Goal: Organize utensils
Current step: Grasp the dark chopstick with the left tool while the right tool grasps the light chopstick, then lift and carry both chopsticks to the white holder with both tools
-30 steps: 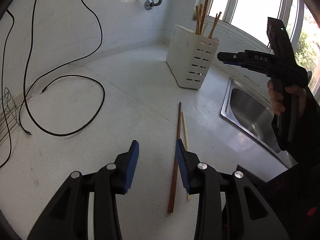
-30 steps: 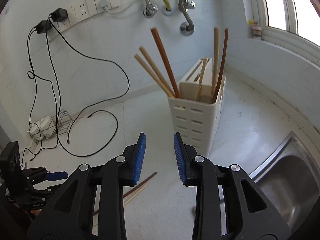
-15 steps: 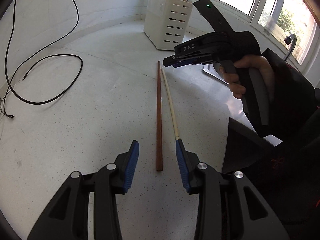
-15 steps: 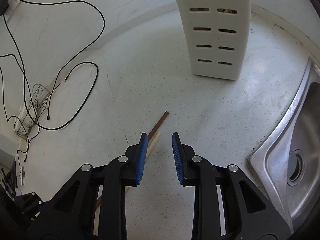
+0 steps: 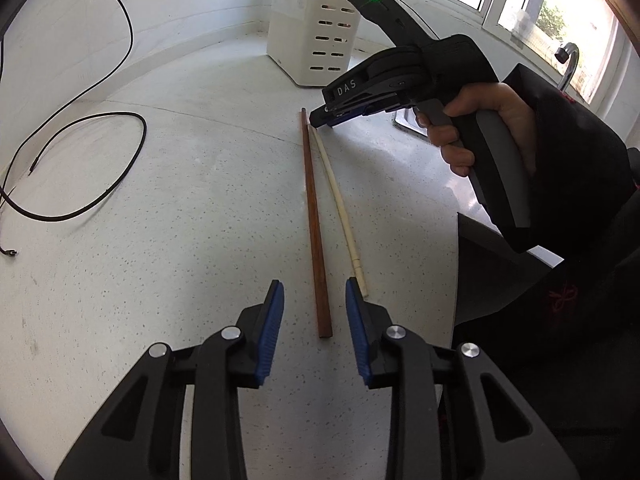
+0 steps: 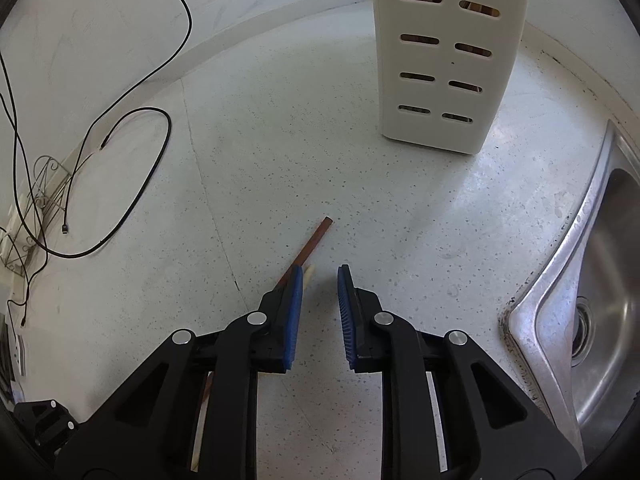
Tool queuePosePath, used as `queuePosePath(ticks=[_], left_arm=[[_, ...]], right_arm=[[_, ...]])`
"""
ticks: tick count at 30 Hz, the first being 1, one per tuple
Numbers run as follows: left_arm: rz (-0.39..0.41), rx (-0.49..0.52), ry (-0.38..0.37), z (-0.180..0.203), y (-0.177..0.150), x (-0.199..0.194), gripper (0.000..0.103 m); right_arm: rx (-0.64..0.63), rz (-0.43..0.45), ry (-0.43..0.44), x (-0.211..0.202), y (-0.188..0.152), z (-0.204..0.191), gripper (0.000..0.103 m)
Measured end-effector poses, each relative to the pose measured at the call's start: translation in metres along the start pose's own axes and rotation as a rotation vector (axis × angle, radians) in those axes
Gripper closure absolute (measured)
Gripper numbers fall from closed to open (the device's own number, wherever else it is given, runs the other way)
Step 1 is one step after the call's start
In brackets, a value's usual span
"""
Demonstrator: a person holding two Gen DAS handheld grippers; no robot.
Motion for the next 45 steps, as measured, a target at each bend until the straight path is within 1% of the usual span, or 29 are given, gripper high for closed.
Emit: queuePosePath(ticks=[6, 8, 11, 13, 17, 25, 26, 27, 29, 37, 40, 42, 45], left_arm=[[-0.048, 0.012, 0.004, -0.004, -0.010, 0.004, 0.072], [-0.070, 0.016, 0.020, -0.004, -0.015, 0.005, 0.072], [-0.072, 0.006, 0.025, -0.004, -0.018, 0.005, 0.072], [-0.070, -0.007, 0.026, -0.006, -0.018, 0.005, 0.074], [-0.064, -0.044, 0.028, -0.010, -0.018, 0.005, 0.080], [-0.056, -0.078, 0.032, -0.015, -0.018, 0.005, 0.087], [-0.054, -0.085, 0.031, -0.016, -0.018, 0.006, 0.090], [-0.052, -0.085, 0.046, -0.016, -0.019, 0.006, 0.095], [-0.048, -0.091, 0.053, -0.016, -0.018, 0.006, 0.095], [-0.049, -0.087, 0.091, -0.016, -0.016, 0.009, 0.096], [-0.033, -0.077, 0.098, -0.014, -0.009, 0.004, 0.096], [-0.011, -0.064, 0.102, -0.011, 0.000, -0.001, 0.096], [0.039, -0.049, 0.107, -0.004, 0.019, -0.010, 0.096]], right_arm=[[-0.016, -0.005, -0.011, 0.000, 0.002, 0.003, 0.086], [-0.020, -0.012, -0.008, 0.002, 0.002, 0.000, 0.086], [-0.053, -0.025, -0.019, 0.006, 0.002, -0.009, 0.086], [-0.080, -0.029, -0.029, 0.006, 0.000, -0.012, 0.086], [-0.089, -0.039, -0.047, 0.006, -0.001, -0.011, 0.093], [-0.086, -0.027, -0.061, 0.004, -0.003, -0.009, 0.095], [-0.087, -0.023, -0.064, 0.004, -0.004, -0.009, 0.096], [-0.085, -0.019, -0.067, 0.004, -0.004, -0.008, 0.097], [-0.087, -0.013, -0.066, 0.003, -0.004, -0.005, 0.099], [-0.064, -0.006, -0.037, 0.002, -0.004, 0.001, 0.099], [-0.007, 0.004, 0.012, -0.003, -0.003, 0.006, 0.099], [0.032, 0.037, 0.057, -0.012, 0.002, 0.008, 0.099], [0.006, 0.125, 0.083, -0.034, 0.017, 0.008, 0.099]])
Point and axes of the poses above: each gripper's, at about its wrist camera, not at the fingertips, and x roughly the way its jaws point, z to its right, y to its top, the point moved 10 cm from there along x, roughly the way its jaws point, and after that the axes turned 14 degrees about z, right-handed, at the moved point
